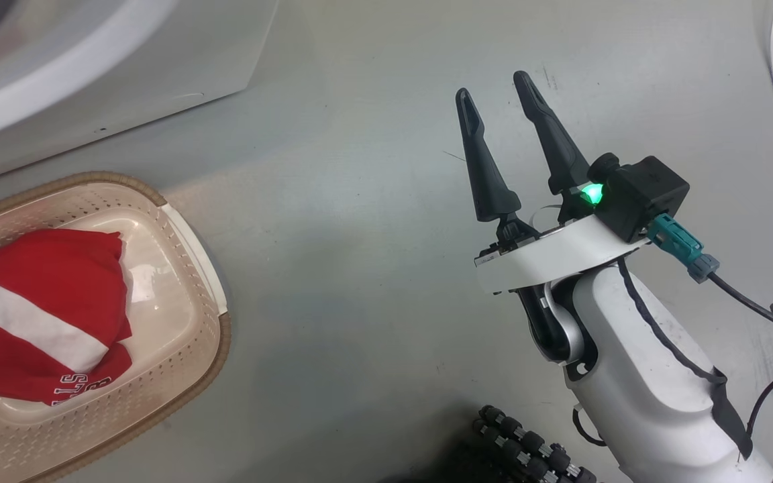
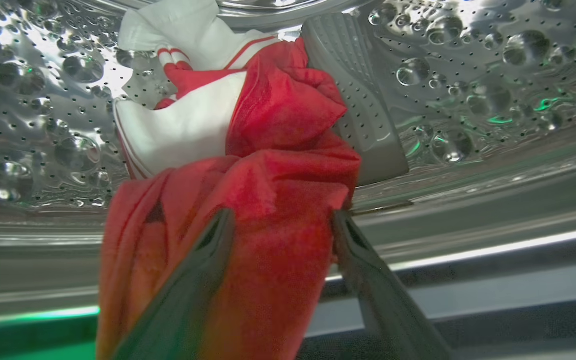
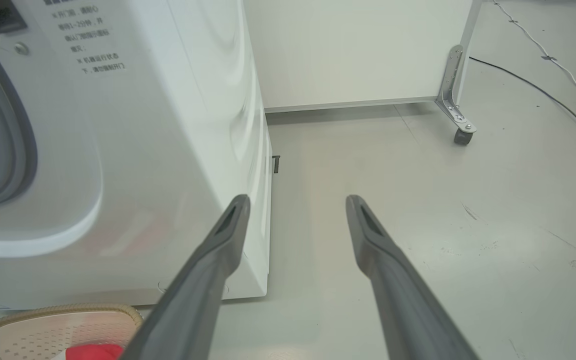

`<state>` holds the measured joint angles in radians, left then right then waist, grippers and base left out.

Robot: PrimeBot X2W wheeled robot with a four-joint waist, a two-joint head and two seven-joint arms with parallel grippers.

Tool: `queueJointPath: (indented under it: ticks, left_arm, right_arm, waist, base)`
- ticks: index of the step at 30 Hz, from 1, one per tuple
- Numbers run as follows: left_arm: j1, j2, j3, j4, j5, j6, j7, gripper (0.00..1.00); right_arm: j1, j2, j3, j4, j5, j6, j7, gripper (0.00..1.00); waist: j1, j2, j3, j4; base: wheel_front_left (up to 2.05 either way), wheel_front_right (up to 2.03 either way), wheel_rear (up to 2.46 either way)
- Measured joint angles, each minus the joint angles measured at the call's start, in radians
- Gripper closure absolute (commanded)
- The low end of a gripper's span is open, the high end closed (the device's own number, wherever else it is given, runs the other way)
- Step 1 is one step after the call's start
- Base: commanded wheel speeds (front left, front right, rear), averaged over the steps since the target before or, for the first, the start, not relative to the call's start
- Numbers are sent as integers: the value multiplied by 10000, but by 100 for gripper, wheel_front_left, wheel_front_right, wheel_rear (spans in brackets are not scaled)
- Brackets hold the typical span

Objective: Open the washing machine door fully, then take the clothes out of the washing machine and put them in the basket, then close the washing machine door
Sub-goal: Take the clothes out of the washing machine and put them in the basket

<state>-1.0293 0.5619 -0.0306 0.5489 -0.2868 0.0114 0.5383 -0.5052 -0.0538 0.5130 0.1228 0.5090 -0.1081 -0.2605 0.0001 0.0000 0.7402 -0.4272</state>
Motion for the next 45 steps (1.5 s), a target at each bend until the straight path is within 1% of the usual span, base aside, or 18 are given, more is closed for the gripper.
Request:
queueJointPath:
  ticks: [5, 6, 7, 8, 9, 10, 11, 12, 17, 22, 31, 39, 45]
  left_arm:
    - [-275, 6, 48, 276, -27, 69, 401, 0]
    - [-308, 6, 46, 297, -29, 115, 474, 11]
    - [-347, 6, 46, 337, -31, 148, 548, 40]
    - [-393, 8, 54, 387, -36, 155, 625, 58]
    - [-428, 12, 56, 426, -36, 157, 685, 68]
    - [-440, 17, 54, 456, -36, 157, 698, 86]
    - [-461, 17, 48, 460, -36, 157, 731, 100]
    - [-482, 17, 40, 462, -36, 157, 736, 100]
    - [-554, 13, 36, 466, -36, 188, 713, 100]
    - [-559, -169, 71, 405, -81, 198, 150, 100]
    - [-325, -719, 380, 94, -527, 190, -1340, 100]
    - [522, -1392, 500, -221, -721, 138, -2775, 100]
    - [1357, -1879, 495, -562, -832, -4, -3887, 100]
  right_arm:
    - [-2, 4, 96, 0, 0, -4, 0, 0]
    - [-3, 4, 104, 0, 0, -4, 0, 0]
    - [-3, 4, 111, 0, 0, -4, 0, 0]
    - [-4, 4, 121, 0, 0, -6, 0, 0]
    - [-7, 4, 128, 0, 0, -6, 0, 0]
    - [-8, 4, 130, 0, 0, -10, 0, 0]
    - [-10, 4, 130, 0, 0, -23, 0, 0]
    - [-13, 6, 130, 0, 0, -79, 0, 0]
    - [-92, 6, 119, 2, 2, -81, 0, 0]
    - [-188, 4, 44, 48, -21, -84, 0, 0]
    - [-188, 2, 36, 230, -288, -90, 0, 0]
    - [-187, 0, -6, 497, -660, -92, 0, 0]
    - [-174, -4, -61, 727, -886, -92, 0, 0]
  waist:
    - [0, 0, -24, -7]
    - [0, 0, -31, -6]
    - [0, 0, -37, -4]
    - [0, 0, -43, -4]
    - [0, 0, -48, -5]
    - [0, 0, -52, -6]
    - [0, 0, -54, -7]
    - [0, 0, -54, -7]
    - [0, 0, -66, -4]
    - [0, 0, -142, 49]
    - [0, 0, -414, 290]
    - [0, 0, -740, 618]
    - [-1, 0, -1126, 945]
  base:
    - [0, 0, 0]
    - [0, 0, 0]
    - [0, 0, 0]
    - [0, 0, 0]
    - [0, 0, 0]
    - [0, 0, 0]
    - [0, 0, 0]
    - [0, 0, 0]
    - [0, 0, 0]
    - [0, 0, 0]
    - [0, 0, 0]
    - [0, 0, 0]
    - [0, 0, 0]
